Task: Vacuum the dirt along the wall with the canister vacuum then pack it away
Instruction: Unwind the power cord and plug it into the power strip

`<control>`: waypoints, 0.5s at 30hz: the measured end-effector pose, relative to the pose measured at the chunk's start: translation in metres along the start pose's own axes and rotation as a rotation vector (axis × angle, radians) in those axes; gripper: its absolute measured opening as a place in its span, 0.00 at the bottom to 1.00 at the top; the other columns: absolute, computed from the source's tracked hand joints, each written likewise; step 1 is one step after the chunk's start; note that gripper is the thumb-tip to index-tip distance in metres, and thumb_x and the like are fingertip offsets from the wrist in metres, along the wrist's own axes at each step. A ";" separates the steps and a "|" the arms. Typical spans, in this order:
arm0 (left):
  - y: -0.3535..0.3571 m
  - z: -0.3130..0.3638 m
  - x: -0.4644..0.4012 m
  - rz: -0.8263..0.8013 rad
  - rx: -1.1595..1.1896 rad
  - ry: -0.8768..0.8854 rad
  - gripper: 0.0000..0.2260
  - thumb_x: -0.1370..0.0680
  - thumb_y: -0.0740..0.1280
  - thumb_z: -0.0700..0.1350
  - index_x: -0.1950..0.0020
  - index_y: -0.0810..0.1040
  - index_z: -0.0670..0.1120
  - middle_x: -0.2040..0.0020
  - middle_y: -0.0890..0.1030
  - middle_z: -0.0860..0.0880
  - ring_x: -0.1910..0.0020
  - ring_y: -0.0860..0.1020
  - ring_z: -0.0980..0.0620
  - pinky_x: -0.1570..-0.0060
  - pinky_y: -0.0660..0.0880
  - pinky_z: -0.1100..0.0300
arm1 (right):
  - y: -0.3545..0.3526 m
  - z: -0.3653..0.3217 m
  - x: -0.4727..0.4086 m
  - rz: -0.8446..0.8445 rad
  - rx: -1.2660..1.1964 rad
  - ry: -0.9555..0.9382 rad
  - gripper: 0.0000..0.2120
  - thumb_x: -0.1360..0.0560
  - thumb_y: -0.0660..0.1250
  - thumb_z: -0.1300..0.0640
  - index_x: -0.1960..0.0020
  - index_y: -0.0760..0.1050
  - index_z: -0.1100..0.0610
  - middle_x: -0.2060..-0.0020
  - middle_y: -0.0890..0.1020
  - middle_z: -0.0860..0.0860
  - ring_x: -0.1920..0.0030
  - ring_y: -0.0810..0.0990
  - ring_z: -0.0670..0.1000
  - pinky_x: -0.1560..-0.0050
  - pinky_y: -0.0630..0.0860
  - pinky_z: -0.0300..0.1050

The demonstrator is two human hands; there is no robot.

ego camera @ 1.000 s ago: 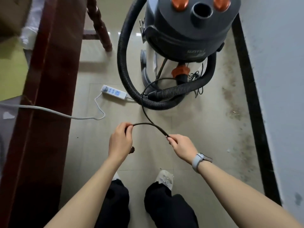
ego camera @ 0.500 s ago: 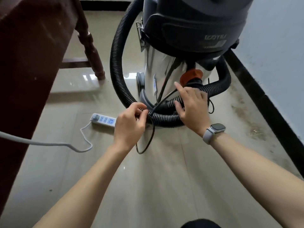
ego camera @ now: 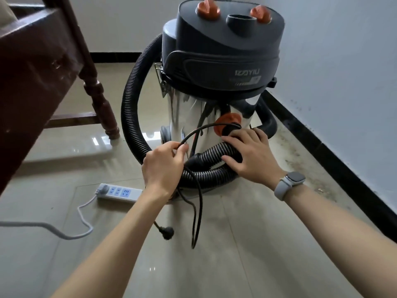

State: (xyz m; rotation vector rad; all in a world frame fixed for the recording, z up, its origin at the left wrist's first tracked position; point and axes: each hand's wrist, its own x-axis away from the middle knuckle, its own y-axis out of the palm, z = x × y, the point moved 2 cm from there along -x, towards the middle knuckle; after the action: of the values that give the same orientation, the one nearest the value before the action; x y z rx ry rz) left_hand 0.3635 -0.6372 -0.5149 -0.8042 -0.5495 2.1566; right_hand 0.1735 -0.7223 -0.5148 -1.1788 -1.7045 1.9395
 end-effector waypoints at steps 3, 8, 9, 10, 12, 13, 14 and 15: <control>-0.008 0.013 -0.007 0.090 0.027 0.053 0.11 0.23 0.66 0.50 0.49 0.83 0.46 0.64 0.81 0.47 0.61 0.78 0.45 0.61 0.67 0.58 | 0.000 -0.006 0.000 0.067 -0.040 0.050 0.20 0.26 0.67 0.48 0.35 0.74 0.52 0.40 0.76 0.49 0.35 0.70 0.52 0.31 0.52 0.48; -0.026 0.021 -0.031 0.054 0.043 0.144 0.10 0.23 0.67 0.49 0.47 0.83 0.45 0.69 0.77 0.51 0.64 0.77 0.47 0.61 0.66 0.61 | -0.015 -0.034 -0.016 0.241 -0.348 0.020 0.28 0.26 0.68 0.56 0.29 0.65 0.60 0.38 0.73 0.56 0.37 0.71 0.55 0.36 0.60 0.47; -0.029 0.021 -0.035 0.015 0.054 0.165 0.11 0.23 0.67 0.48 0.47 0.83 0.45 0.70 0.75 0.54 0.67 0.75 0.51 0.62 0.65 0.63 | -0.018 -0.042 -0.024 0.270 -0.275 -0.023 0.31 0.27 0.68 0.56 0.27 0.62 0.60 0.35 0.70 0.58 0.34 0.69 0.57 0.35 0.61 0.50; -0.031 0.020 -0.037 -0.024 0.072 0.183 0.11 0.23 0.68 0.48 0.47 0.83 0.44 0.70 0.74 0.55 0.69 0.73 0.54 0.63 0.65 0.64 | -0.022 -0.049 -0.034 0.270 -0.190 -0.067 0.32 0.26 0.68 0.56 0.26 0.61 0.60 0.32 0.69 0.59 0.32 0.67 0.58 0.33 0.61 0.53; -0.036 0.015 -0.038 -0.079 0.102 0.197 0.11 0.24 0.68 0.48 0.47 0.83 0.43 0.71 0.75 0.56 0.71 0.73 0.59 0.63 0.69 0.63 | -0.023 -0.062 -0.052 0.186 -0.071 -0.137 0.27 0.24 0.65 0.54 0.26 0.63 0.56 0.33 0.71 0.56 0.31 0.67 0.56 0.30 0.57 0.58; -0.038 0.011 -0.037 -0.097 0.098 0.193 0.10 0.24 0.68 0.48 0.48 0.84 0.43 0.72 0.74 0.57 0.72 0.72 0.60 0.64 0.70 0.63 | -0.021 -0.067 -0.060 0.158 -0.060 -0.160 0.22 0.22 0.63 0.54 0.29 0.67 0.54 0.38 0.75 0.55 0.34 0.71 0.55 0.31 0.58 0.58; -0.040 0.006 -0.036 -0.117 0.084 0.184 0.10 0.24 0.68 0.48 0.49 0.84 0.44 0.73 0.74 0.58 0.72 0.72 0.60 0.65 0.70 0.63 | -0.020 -0.071 -0.065 0.163 -0.081 -0.174 0.17 0.21 0.61 0.54 0.33 0.73 0.54 0.45 0.79 0.54 0.41 0.76 0.56 0.35 0.62 0.56; -0.042 0.000 -0.034 -0.145 0.067 0.173 0.09 0.24 0.68 0.48 0.51 0.84 0.44 0.74 0.73 0.59 0.73 0.72 0.60 0.66 0.69 0.64 | -0.017 -0.073 -0.068 0.192 -0.126 -0.175 0.13 0.21 0.61 0.55 0.39 0.77 0.56 0.52 0.80 0.55 0.48 0.79 0.57 0.42 0.68 0.53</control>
State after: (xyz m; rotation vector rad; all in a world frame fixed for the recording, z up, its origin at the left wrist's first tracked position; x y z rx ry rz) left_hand 0.4014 -0.6373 -0.4772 -0.8766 -0.4313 1.9415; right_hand 0.2642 -0.7152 -0.4701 -1.2929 -1.8886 2.1306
